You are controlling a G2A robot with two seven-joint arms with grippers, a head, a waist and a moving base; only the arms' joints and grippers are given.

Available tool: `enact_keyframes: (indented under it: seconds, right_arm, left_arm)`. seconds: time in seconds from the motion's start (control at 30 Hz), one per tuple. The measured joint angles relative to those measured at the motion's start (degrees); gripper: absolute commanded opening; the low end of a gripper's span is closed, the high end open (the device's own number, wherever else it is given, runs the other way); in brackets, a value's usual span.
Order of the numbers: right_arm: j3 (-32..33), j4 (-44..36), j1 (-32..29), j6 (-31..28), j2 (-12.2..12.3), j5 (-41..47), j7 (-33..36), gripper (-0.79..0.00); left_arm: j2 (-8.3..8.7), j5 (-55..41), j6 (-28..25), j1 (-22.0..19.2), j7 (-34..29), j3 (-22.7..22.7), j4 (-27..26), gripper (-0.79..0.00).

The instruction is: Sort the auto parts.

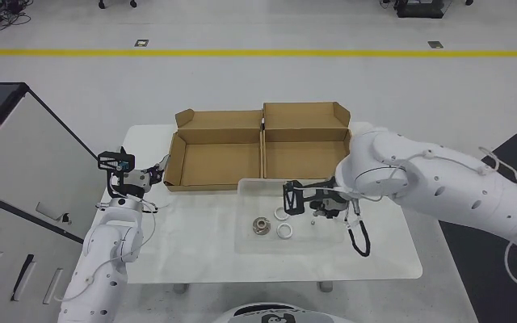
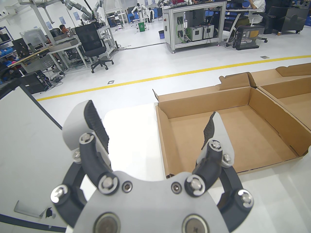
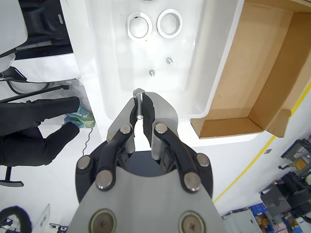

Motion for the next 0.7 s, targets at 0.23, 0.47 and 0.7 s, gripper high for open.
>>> enact_keyframes:
  seconds: [0.23,0.47,0.7]
  right_arm:
    - [0.00,-2.74,6.50,-0.27,2.06,5.82,-0.28,-0.785]
    - [0.00,-3.13,7.74,-0.14,2.40,7.30,-0.13,-0.785]
    - [0.00,-3.13,7.74,-0.14,2.40,7.30,-0.14,-0.785]
  left_arm:
    - [0.00,0.00,0.00,0.00,0.00,0.00,0.00,0.000]
    - [0.00,0.00,0.00,0.00,0.00,0.00,0.00,0.000]
    - [0.00,0.00,0.00,0.00,0.00,0.00,0.00,0.000]
